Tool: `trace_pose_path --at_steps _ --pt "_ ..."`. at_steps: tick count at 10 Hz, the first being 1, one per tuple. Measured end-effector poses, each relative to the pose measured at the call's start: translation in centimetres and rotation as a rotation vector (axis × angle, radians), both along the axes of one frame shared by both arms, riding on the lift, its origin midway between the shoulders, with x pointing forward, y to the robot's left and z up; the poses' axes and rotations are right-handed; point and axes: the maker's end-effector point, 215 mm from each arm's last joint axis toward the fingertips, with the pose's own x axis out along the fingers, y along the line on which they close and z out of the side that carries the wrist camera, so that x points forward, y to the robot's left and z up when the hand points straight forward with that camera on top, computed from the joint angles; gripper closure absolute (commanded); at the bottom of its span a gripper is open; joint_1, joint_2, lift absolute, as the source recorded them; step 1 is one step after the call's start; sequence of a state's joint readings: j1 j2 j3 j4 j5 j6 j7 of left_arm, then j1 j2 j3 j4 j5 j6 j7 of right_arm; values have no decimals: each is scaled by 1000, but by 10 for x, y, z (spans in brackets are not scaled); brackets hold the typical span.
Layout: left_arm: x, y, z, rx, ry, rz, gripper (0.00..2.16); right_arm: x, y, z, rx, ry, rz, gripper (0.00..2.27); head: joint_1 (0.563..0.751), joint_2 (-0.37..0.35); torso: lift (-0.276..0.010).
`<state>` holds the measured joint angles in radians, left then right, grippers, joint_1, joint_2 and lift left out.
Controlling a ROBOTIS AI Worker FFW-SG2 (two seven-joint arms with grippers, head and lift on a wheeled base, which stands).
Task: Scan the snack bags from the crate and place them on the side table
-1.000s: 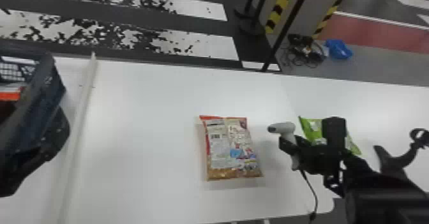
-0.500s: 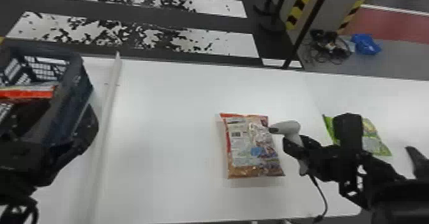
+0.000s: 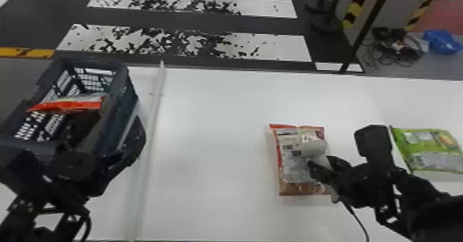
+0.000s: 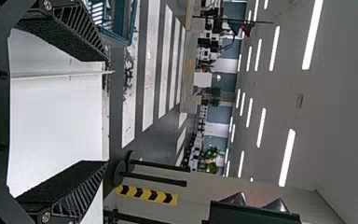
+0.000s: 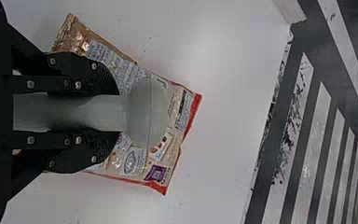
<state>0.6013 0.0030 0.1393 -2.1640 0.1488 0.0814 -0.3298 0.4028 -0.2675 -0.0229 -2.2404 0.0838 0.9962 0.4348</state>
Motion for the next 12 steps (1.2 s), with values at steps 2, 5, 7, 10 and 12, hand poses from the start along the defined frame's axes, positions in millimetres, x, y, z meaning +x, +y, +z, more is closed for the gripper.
trace_pose_path --at_steps 2,5,7,10,12 --pt "0 -1 0 -1 0 -1 87 1 24 2 18 9 6 2186 695 9 -94" --pt "0 -2 -1 -3 1 -3 87 8 40 5 6 11 16 2186 695 31 -94" --pt "0 -3 -1 -3 2 -4 87 15 39 4 -17 7 10 2186 695 30 -94" --pt "-2 -3 -2 -3 4 -5 87 16 35 -2 -27 21 3 2186 695 24 -94" --pt "-3 -3 -2 -3 5 -6 87 16 34 -3 -28 21 3 2186 695 23 -94"
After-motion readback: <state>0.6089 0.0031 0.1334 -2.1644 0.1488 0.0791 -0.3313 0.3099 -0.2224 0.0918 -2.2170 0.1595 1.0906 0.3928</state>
